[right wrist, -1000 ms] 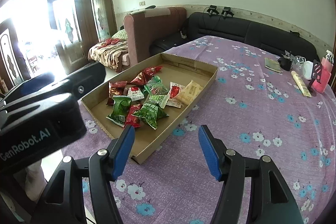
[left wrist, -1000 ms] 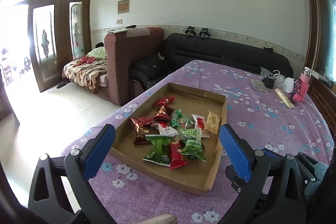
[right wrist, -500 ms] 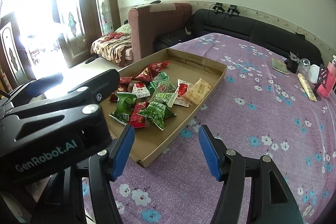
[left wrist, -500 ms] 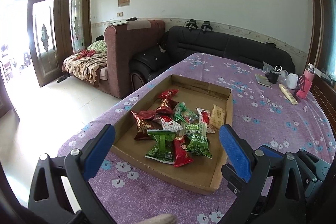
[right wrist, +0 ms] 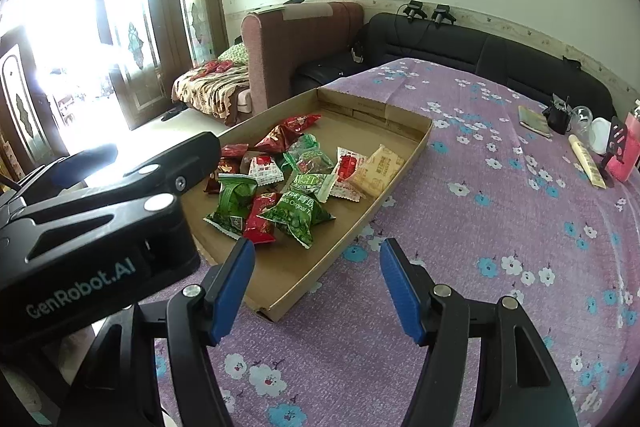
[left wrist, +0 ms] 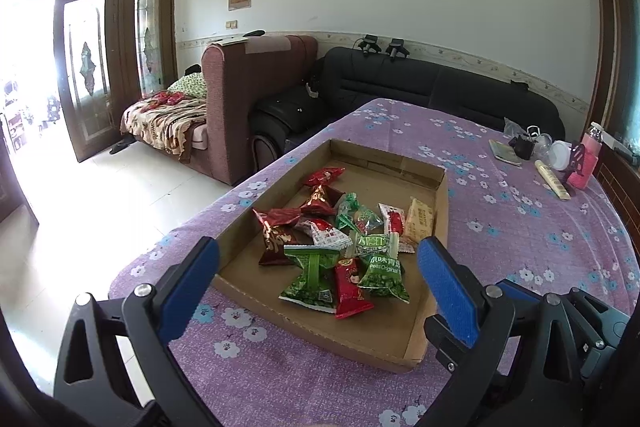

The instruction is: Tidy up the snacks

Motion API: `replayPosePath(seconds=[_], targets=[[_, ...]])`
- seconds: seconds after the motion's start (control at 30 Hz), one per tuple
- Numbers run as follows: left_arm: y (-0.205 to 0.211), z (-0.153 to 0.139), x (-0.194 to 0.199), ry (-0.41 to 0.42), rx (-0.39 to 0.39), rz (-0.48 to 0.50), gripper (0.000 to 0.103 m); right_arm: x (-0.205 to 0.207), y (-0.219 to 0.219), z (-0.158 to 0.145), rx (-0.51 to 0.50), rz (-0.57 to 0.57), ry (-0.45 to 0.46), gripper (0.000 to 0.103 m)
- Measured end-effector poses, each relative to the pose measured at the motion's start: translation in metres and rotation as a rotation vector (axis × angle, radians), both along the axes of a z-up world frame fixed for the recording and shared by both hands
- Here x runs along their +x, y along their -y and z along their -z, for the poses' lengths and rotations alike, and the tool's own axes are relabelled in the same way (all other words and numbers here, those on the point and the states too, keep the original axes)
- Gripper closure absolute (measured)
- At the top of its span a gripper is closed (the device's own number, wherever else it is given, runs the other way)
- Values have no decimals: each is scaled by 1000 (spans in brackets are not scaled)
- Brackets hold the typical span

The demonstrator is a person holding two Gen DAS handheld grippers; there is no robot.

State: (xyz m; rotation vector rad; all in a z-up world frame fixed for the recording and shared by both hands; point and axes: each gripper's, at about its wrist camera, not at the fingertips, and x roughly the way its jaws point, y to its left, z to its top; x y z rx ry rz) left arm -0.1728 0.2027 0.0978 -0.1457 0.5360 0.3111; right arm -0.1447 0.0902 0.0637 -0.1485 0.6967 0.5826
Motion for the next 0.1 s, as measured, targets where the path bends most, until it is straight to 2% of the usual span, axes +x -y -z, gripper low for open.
replayPosePath(seconds=[0.1], targets=[[2,-1,1,-8,13,-8,4,1,1,0,7,0,-4,38]])
